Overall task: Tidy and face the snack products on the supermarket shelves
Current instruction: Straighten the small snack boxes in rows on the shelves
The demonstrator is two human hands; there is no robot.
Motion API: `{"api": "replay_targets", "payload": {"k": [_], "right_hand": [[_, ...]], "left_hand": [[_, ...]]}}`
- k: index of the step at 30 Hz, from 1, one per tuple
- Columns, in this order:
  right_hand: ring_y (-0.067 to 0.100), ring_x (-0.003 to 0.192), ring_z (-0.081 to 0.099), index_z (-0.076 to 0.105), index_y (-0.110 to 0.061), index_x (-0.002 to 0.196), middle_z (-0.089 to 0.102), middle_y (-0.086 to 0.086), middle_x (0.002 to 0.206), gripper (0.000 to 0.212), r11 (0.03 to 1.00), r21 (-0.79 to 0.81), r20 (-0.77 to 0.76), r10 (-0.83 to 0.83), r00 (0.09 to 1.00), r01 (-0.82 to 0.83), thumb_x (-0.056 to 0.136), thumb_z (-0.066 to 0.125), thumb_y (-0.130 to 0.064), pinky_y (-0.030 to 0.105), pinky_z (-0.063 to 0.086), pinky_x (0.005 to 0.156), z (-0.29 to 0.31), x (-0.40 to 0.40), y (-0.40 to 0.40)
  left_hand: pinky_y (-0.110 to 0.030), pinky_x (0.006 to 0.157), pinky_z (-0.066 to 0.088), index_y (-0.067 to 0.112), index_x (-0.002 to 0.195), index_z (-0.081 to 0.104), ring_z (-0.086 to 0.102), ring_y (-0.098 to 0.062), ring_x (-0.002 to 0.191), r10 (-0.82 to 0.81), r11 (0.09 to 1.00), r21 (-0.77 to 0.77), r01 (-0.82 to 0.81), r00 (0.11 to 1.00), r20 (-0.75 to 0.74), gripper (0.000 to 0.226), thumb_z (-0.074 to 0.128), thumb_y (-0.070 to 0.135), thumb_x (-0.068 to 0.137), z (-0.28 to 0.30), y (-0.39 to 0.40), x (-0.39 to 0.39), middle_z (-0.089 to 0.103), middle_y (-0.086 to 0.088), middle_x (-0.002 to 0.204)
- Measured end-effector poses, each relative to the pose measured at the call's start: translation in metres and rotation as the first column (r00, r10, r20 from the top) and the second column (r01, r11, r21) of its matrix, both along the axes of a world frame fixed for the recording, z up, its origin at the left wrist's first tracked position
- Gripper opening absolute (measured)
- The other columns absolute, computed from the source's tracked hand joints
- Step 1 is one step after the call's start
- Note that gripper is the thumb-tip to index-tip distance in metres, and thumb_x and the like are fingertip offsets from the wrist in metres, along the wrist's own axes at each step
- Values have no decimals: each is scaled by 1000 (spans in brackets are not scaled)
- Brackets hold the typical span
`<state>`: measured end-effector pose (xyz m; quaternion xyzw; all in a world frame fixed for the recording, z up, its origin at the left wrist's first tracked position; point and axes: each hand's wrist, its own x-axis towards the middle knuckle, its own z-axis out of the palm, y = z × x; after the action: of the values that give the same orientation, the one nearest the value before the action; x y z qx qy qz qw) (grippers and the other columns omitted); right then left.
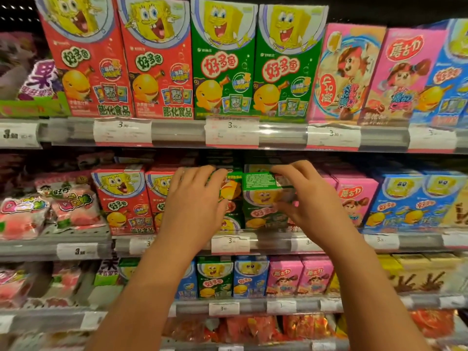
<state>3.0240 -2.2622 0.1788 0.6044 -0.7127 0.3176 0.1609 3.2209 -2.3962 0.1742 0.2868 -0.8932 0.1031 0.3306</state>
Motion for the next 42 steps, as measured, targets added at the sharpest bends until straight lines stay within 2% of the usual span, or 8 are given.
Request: {"api": "replay_targets", "payload": {"k": [6,13,16,20,23,29,33,42], "right_hand": [[29,112,50,68,-19,128,61,4,123,62,993,5,-206,-115,972,119,72,88,-37,44,49,85,9,-11,-6],[35,107,58,68,-32,127,71,-2,122,58,984,72,-249,-142,958,165,75,81,-54,45,45,84,27,-24,-15],[36,99,60,71,-28,120,74,0,115,52,982,70,-236,-152,960,173,74,84,-50,46,48,81,23,-25,-18],[40,101,59,75,-19,118,71,10,114,48,986,25,-202,-156,967,164,74,88,-34,49,51,81,14,-24,-22],[40,107,58,73,-19,121,69,10,121,48,982,43,-194,-170,966,182,78,85,-35,50,49,85,14,-22,-26],[42,104,61,75,-17,116,71,12,118,46,982,39,-196,-174,965,185,74,88,-31,51,50,84,19,-20,-25],[43,101,63,76,-16,113,73,14,114,46,983,16,-198,-177,964,183,70,91,-28,51,52,81,17,-19,-25],[44,98,62,71,-10,121,70,17,112,51,985,-60,-221,-169,960,160,75,88,-23,53,54,79,14,-1,-23]], "left_hand": [[-51,109,38,15,136,58,53,-31,115,-12,1000,-21,11,998,-57,53,71,29,87,-3,0,-2,60,-6,127],[-54,114,32,16,142,54,47,-32,131,-10,1000,4,10,998,-54,54,68,31,92,2,-6,6,55,-9,141],[-49,112,38,13,136,60,49,-30,130,-2,1000,-7,0,964,-268,46,70,19,90,-3,-15,29,58,-8,138],[-30,95,39,17,124,64,49,-20,117,224,974,163,-154,733,-642,34,67,10,90,-25,-34,78,59,-4,124],[-26,86,45,20,131,55,46,-18,118,400,911,373,-177,601,-692,39,67,21,94,-45,-51,107,51,-6,133],[-39,94,52,27,146,46,63,-19,115,434,805,590,55,624,-650,60,70,35,92,-61,-77,125,62,-1,135],[-13,79,43,26,145,48,59,-10,114,412,770,626,124,652,-637,58,71,34,92,-65,-77,115,61,7,135],[-11,76,42,28,133,56,62,-1,104,334,808,568,159,670,-663,40,66,34,95,-62,-88,128,64,16,118]]}}
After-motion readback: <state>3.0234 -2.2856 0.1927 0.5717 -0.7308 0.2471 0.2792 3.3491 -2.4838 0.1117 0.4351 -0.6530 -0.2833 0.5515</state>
